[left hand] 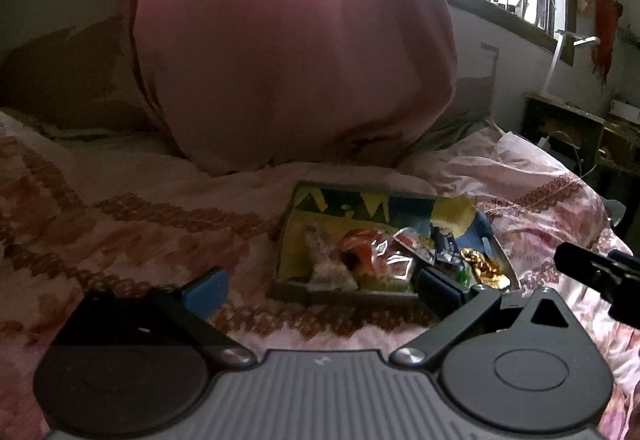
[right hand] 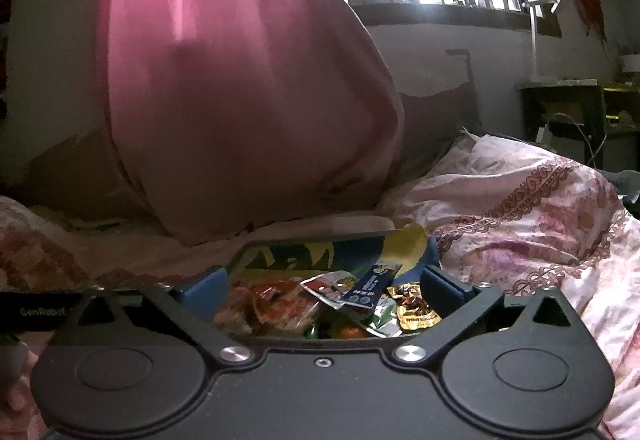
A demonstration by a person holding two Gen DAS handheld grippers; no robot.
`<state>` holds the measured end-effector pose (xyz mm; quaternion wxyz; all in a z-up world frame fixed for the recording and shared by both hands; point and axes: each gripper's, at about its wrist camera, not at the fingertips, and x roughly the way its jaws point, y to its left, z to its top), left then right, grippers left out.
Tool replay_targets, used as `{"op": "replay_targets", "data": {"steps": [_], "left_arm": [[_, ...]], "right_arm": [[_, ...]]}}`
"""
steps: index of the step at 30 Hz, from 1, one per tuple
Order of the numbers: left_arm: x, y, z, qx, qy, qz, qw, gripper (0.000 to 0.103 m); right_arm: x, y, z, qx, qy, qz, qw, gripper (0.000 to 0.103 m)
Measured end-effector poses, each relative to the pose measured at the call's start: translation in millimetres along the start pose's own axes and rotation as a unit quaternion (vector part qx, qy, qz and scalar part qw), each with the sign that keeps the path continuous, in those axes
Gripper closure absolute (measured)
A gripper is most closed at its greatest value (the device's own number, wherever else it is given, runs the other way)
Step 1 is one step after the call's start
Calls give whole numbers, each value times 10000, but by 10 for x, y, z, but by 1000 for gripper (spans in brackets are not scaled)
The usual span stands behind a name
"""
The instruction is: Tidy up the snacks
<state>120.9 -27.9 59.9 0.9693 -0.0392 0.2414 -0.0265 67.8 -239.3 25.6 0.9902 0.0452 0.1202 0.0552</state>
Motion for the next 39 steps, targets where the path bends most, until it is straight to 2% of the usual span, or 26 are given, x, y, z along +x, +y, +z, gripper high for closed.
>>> {"op": "replay_targets", "data": {"steps": [8,18,39], "left_arm": [[-320,59,-249,48,0,131,9999,0],[-540,130,-509,22,97,133,9999,0],[-417,186,-806,144,515,210,9983,0]], "right_arm": [[-313,79,-133,-9,95,31,10000,1],[-595,137,-331,-57,284,-61,9996,1],[-440,219,-641,-275,1010,-209,9943,1]]}}
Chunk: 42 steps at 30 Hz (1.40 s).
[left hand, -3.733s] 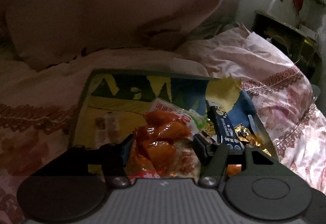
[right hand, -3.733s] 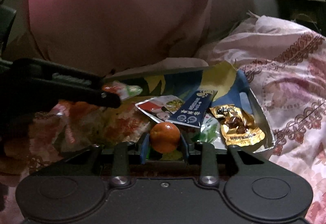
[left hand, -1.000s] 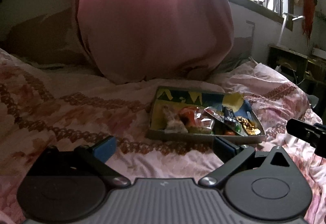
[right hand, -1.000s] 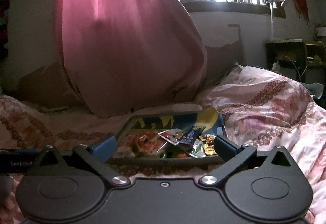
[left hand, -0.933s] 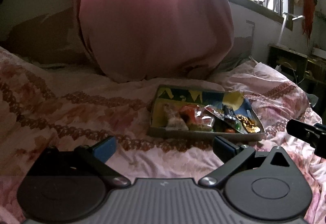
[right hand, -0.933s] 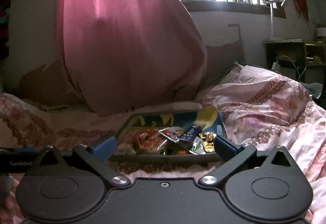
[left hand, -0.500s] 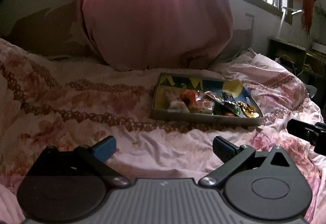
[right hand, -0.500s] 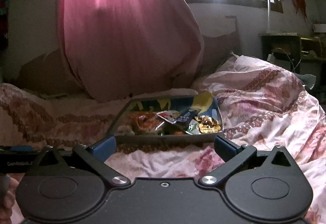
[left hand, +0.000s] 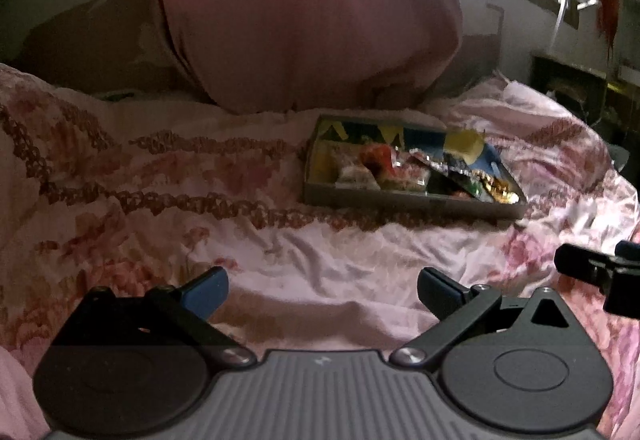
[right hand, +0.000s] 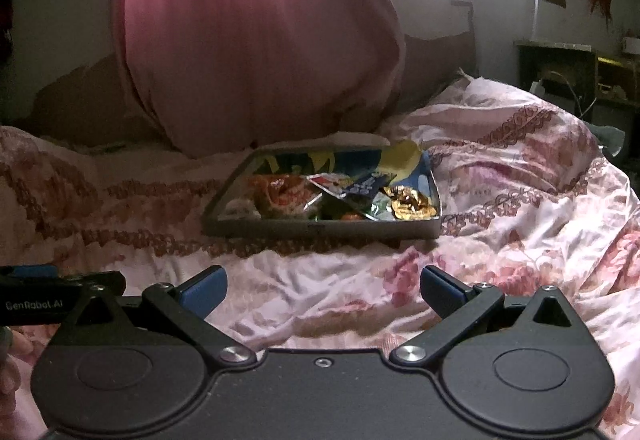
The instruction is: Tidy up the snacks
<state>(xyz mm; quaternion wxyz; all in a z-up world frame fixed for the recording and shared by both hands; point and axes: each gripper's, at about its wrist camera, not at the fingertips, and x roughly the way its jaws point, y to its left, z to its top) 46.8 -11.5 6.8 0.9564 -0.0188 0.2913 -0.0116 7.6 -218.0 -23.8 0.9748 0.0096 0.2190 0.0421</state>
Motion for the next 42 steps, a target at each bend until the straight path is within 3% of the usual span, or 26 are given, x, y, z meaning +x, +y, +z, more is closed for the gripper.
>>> {"op": "replay_targets", "data": {"steps": [16,42], "left_arm": [[139,22,-102,41,342,155,9993,0],[146,31,-107,47,394,192,9990,0]], "right_arm": [[189,-82,-93,201,438,-165,9987,1],[221,-77,-99,181,501,-176,9984,1]]}}
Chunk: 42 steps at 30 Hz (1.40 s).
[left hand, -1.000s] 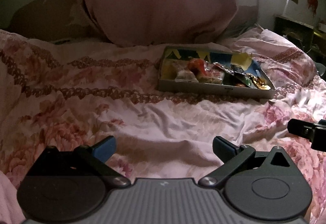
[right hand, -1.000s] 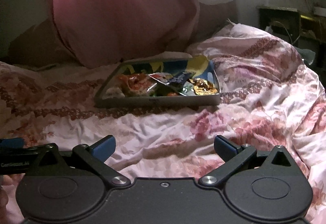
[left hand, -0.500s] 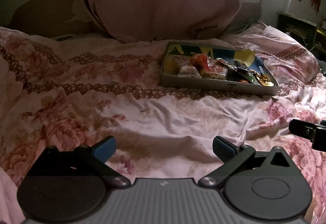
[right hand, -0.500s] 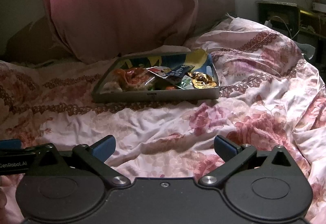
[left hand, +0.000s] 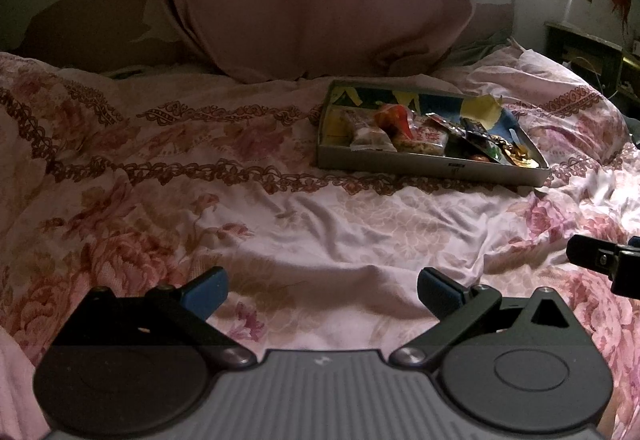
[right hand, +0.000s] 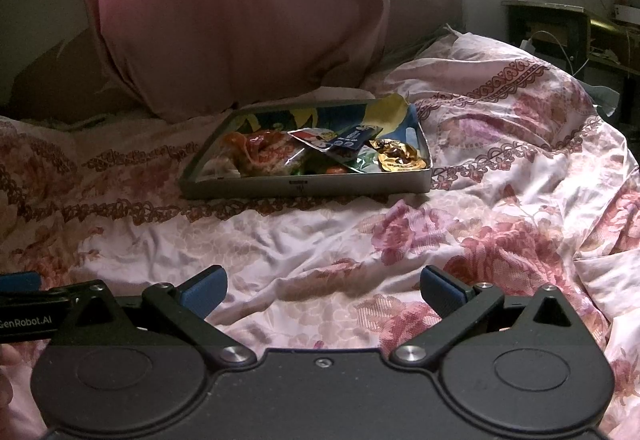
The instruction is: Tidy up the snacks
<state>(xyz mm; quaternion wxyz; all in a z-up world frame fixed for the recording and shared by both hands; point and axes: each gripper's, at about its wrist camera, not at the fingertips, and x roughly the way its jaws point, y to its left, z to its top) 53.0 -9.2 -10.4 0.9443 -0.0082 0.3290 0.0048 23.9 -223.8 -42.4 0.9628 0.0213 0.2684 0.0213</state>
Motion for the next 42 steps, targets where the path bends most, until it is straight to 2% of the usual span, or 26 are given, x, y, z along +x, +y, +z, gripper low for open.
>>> {"op": "replay_targets", "data": {"steps": [42], "left_arm": [[8,20,-14,-3,103,113,9999,0]], "right_arm": [[23,13,-20,-12,34,-7,10000,1]]}}
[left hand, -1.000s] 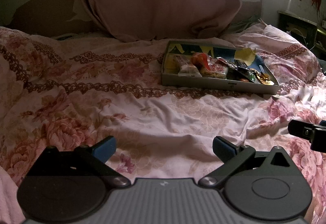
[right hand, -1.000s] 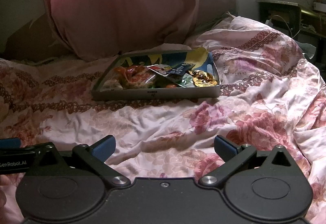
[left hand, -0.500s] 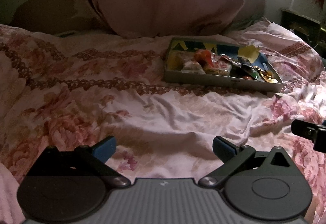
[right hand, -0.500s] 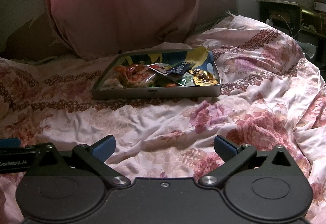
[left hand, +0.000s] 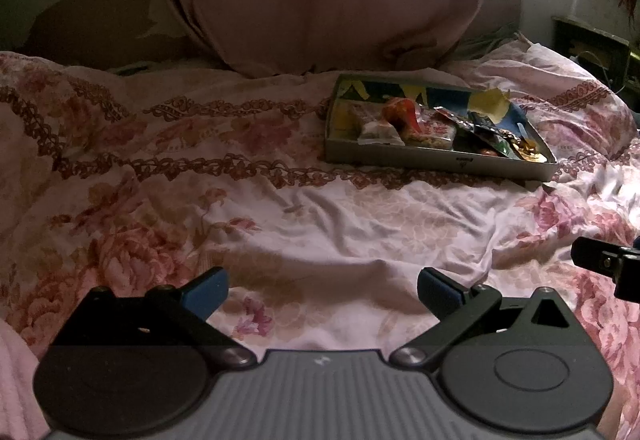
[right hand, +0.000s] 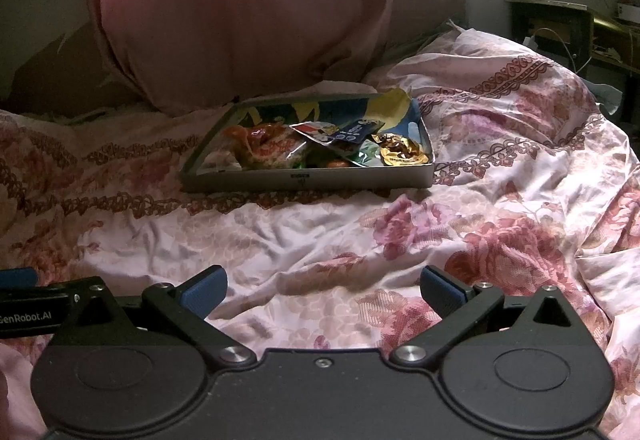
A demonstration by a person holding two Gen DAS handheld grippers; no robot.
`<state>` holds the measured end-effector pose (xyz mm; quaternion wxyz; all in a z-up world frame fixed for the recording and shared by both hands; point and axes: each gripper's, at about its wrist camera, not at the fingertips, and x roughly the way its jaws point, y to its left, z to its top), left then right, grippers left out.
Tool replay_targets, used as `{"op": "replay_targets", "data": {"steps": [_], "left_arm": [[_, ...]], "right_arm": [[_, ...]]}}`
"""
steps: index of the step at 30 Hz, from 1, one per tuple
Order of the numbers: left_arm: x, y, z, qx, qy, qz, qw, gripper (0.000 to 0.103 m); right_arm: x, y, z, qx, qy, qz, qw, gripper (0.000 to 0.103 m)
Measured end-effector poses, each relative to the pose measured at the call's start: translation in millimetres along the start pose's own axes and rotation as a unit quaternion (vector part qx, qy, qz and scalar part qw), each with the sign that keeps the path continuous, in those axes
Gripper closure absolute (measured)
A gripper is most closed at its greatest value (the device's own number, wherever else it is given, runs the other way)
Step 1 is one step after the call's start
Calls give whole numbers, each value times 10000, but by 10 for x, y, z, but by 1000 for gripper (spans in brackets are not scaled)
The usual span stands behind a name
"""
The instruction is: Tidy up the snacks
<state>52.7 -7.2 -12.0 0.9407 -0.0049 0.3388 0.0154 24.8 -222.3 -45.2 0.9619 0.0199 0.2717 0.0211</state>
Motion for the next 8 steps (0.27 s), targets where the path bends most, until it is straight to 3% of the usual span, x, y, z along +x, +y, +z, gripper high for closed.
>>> {"op": "replay_targets", "data": {"steps": [8], "left_arm": [[2,12,1,24,18,-1,10000,0]], "right_arm": [[3,1,-6,-3,13,-3,10000,1]]}}
